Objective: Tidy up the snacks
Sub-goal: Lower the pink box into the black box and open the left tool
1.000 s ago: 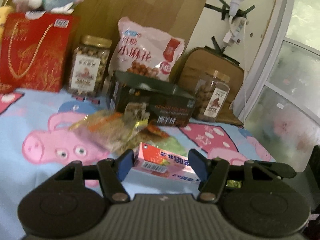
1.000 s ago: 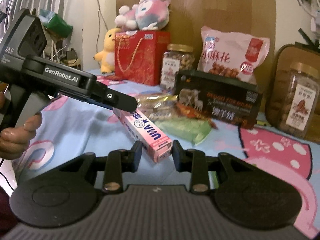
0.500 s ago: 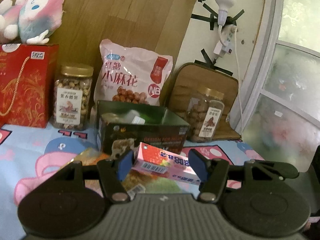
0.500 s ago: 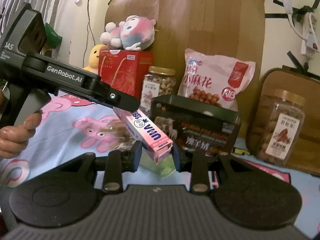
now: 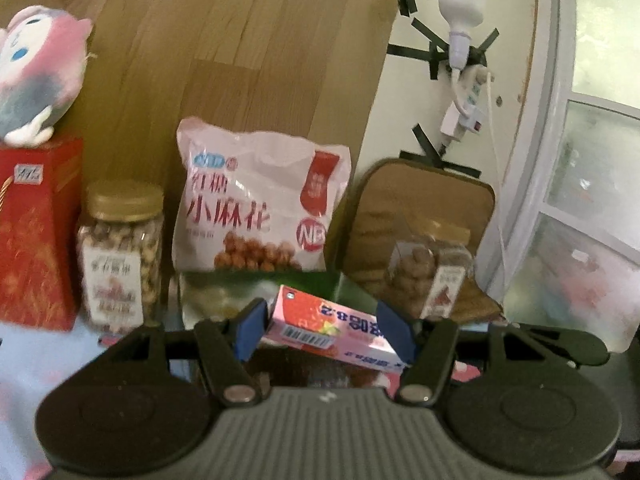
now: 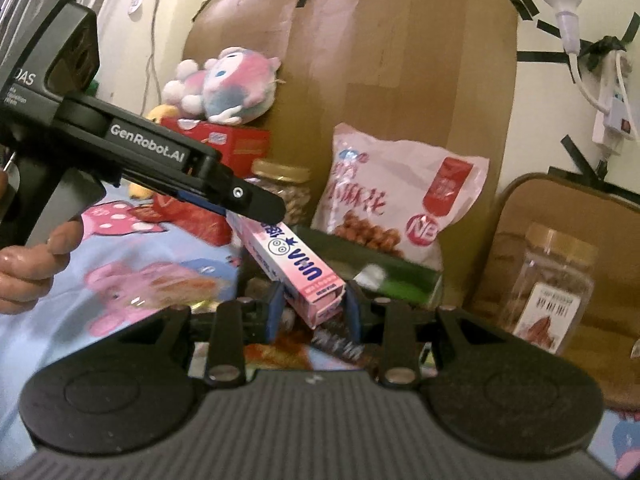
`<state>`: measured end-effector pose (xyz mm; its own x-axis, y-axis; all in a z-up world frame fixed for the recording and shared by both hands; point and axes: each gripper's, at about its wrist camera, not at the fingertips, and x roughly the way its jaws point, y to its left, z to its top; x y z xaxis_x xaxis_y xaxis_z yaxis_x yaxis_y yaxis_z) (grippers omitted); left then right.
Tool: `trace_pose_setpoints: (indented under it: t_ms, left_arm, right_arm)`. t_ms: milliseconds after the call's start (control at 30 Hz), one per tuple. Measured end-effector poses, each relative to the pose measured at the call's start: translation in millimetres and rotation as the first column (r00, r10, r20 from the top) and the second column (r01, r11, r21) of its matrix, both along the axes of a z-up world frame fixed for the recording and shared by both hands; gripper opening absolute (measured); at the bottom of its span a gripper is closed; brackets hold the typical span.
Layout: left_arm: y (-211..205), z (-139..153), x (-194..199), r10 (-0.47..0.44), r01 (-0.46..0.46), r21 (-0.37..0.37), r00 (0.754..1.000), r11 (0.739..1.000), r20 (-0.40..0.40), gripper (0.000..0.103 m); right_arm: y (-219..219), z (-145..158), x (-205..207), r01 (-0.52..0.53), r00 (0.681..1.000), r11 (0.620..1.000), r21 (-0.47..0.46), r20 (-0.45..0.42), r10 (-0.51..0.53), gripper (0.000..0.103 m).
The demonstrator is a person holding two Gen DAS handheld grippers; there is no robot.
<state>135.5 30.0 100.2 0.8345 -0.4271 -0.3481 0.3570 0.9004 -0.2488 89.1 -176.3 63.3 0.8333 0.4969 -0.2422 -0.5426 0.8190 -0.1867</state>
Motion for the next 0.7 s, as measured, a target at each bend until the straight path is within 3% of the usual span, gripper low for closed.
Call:
trace_pose_setpoints:
  t_ms: [100,300,433,500,600,700]
  left_arm:
    - [-1,-2,21,0.016,-0.016,-0.016,1.000,1.000,0.004,0.060]
    - [5,-20,68,0.060,-0.063,-0.059,0.996,0.996,-0.061,0.060]
    - [3,-30,89,0.080,-0.084,-0.048,0.993,0.995,-0.084,0.061]
    - [1,-35,98,0.092,-0.097,-0.042,0.989,0.994,-0.113,0.065]
    - [-4,-42,103,0.110,-0.114,-0.021,0.985,0.993,-0.130,0.068]
    - [-8,-43,99,0.109,-0.110,-0.001,0.985,0.994,-0.130,0.069]
  right_arm:
    - [-2,6,21,0.007,1.000,1.000,0.003,-0.002,-0.007,0.035]
    - [8,4,62,0.010,1.000,0.998,-0.063,-0.023,-0.012,0.035]
    - [14,-2,82,0.024,0.999,0.995,-0.096,-0.032,-0.027,0.036]
    - [16,-6,90,0.044,0.998,0.992,-0.115,-0.037,-0.048,0.039]
    - [17,-12,99,0.106,0.994,0.986,-0.127,-0.024,-0.110,0.051]
    - [12,-10,101,0.138,0.988,0.986,-0.097,-0.053,-0.143,0.052]
